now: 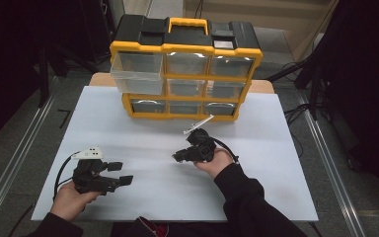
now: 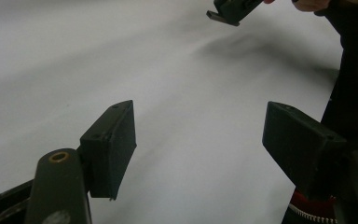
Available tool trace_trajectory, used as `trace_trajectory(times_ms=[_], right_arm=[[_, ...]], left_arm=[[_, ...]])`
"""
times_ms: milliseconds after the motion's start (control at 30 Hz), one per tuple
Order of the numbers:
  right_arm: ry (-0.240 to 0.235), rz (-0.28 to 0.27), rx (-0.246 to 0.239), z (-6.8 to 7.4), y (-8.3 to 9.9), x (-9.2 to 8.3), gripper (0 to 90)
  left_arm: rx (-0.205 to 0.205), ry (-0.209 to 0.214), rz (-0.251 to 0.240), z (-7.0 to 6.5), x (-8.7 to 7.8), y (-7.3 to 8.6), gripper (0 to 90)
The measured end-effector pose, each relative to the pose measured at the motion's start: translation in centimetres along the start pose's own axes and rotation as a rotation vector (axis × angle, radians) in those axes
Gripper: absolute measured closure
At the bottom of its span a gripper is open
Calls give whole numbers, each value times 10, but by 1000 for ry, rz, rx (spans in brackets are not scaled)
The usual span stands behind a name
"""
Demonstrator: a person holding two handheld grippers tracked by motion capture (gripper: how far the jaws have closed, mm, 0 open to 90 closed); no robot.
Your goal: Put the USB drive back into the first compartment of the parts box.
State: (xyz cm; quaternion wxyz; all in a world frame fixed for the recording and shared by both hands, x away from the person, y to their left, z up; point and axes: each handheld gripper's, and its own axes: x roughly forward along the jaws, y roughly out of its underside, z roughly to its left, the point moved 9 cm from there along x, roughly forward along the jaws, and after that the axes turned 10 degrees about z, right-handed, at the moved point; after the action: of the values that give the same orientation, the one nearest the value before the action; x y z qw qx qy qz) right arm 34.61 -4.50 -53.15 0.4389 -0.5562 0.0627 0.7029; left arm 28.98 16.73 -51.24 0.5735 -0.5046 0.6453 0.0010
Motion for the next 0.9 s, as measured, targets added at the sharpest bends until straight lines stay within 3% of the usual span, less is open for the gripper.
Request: trace_trajectory(times_ms=[267, 433, 900], right_arm=[[-35, 8, -53, 6, -8, -16, 764], [-23, 4, -95, 8, -14, -25, 764], [-94, -5, -137, 18, -39, -51, 764]], left_arm=[[-1, -10, 4, 1, 0, 1, 271], [-1, -10, 2, 2, 0, 1, 271], [-6, -5, 0, 1, 0, 1, 271]])
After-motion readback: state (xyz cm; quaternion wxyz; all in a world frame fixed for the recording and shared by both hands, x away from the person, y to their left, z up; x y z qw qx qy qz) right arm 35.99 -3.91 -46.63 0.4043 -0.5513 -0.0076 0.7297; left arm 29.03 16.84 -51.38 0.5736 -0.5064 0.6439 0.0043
